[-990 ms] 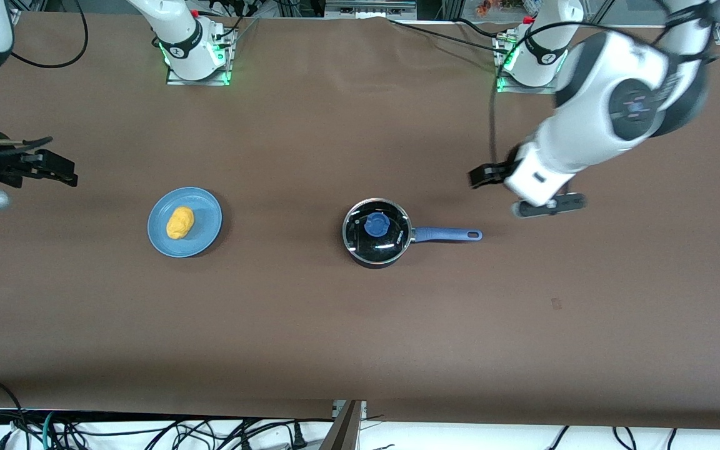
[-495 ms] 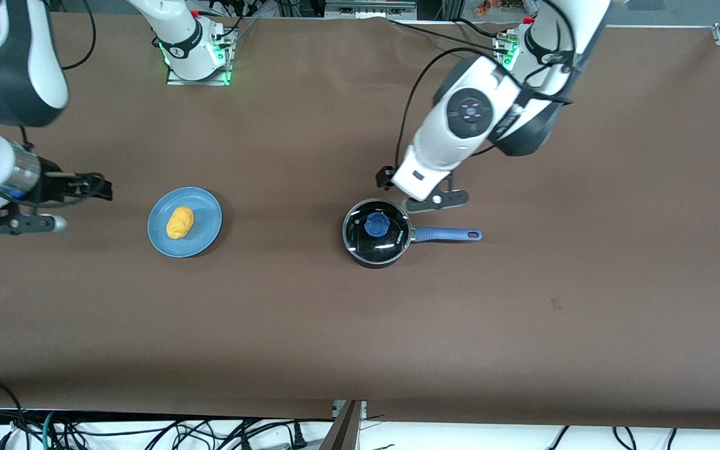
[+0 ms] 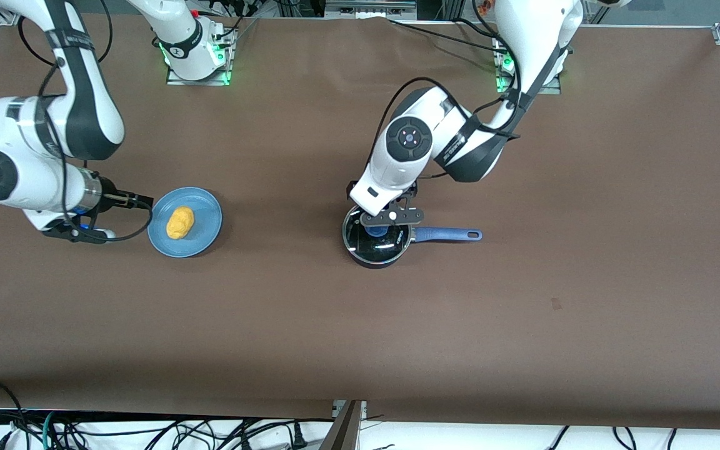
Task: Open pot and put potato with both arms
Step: 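Reach the left gripper to the lid knob while the right gripper reaches the potato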
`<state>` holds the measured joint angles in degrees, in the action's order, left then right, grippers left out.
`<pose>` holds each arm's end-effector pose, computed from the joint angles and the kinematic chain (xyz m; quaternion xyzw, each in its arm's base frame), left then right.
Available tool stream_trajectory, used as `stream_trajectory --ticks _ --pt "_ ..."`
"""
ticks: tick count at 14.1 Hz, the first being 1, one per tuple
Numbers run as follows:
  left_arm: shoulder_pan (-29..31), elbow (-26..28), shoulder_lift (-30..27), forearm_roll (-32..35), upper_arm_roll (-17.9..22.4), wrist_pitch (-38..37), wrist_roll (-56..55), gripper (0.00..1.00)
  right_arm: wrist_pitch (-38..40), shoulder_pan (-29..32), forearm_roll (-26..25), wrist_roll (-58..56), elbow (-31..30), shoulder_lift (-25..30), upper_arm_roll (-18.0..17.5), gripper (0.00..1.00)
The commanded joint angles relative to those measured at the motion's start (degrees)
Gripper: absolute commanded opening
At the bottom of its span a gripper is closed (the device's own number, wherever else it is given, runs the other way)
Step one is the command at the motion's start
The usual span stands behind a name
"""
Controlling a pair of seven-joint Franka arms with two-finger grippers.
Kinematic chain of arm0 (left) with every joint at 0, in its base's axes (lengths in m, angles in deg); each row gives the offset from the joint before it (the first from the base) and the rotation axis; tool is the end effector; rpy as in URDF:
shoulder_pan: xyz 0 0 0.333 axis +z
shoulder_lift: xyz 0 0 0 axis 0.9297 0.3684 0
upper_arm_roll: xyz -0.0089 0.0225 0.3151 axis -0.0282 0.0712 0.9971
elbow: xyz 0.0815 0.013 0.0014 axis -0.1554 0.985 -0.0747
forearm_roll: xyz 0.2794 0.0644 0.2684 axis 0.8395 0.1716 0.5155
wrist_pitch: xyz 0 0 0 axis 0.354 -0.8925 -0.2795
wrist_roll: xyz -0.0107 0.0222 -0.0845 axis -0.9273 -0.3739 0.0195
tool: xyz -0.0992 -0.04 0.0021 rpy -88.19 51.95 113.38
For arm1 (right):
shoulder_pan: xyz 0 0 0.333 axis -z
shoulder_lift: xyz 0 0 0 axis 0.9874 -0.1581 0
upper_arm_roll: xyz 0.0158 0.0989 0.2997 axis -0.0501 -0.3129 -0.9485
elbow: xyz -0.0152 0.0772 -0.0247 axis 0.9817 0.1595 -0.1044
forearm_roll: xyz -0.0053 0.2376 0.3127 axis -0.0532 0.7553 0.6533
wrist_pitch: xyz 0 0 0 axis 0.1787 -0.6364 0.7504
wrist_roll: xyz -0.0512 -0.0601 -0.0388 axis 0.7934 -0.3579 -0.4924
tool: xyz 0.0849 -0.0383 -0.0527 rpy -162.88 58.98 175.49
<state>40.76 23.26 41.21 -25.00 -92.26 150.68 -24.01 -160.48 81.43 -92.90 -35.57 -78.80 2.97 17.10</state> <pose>0.5465 -0.4570 0.3173 0.9947 0.0564 -0.0699 0.0504 0.5791 0.0117 0.3312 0.9858 -0.0936 -0.1342 0.0379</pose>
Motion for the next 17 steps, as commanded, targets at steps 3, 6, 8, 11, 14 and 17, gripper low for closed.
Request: stream_trajectory --ticks 3,6,8,11,14,17 --pt "-0.68 -8.73 5.89 2.11 0.73 -0.85 -0.07 1.0 -6.16 -0.26 -0.54 5.55 -2.17 -3.12 -0.93 1.0" --pt "-0.77 -9.53 7.3 3.16 0.99 -0.76 0.02 1.0 -10.29 -0.44 -0.54 8.72 -2.09 -6.37 -1.99 1.0" --pt "-1.12 -9.53 7.91 5.97 0.9 -0.76 0.02 1.0 -12.84 -0.44 -0.36 8.9 -2.18 -8.39 -2.07 1.0" --pt "-1.12 -9.62 8.44 6.07 0.9 -0.5 0.02 1.0 -13.99 -0.61 -0.36 8.99 -2.18 -10.16 -2.08 1.0" --pt "-1.12 -9.79 8.45 6.07 0.9 -0.41 0.11 0.92 -14.09 -0.61 -0.45 9.17 -2.09 -11.04 -2.16 1.0" --pt "-1.12 -9.79 8.71 6.07 0.99 -0.41 0.46 0.82 -14.52 -0.88 -0.36 10.13 -2.09 -11.39 -2.6 1.0"
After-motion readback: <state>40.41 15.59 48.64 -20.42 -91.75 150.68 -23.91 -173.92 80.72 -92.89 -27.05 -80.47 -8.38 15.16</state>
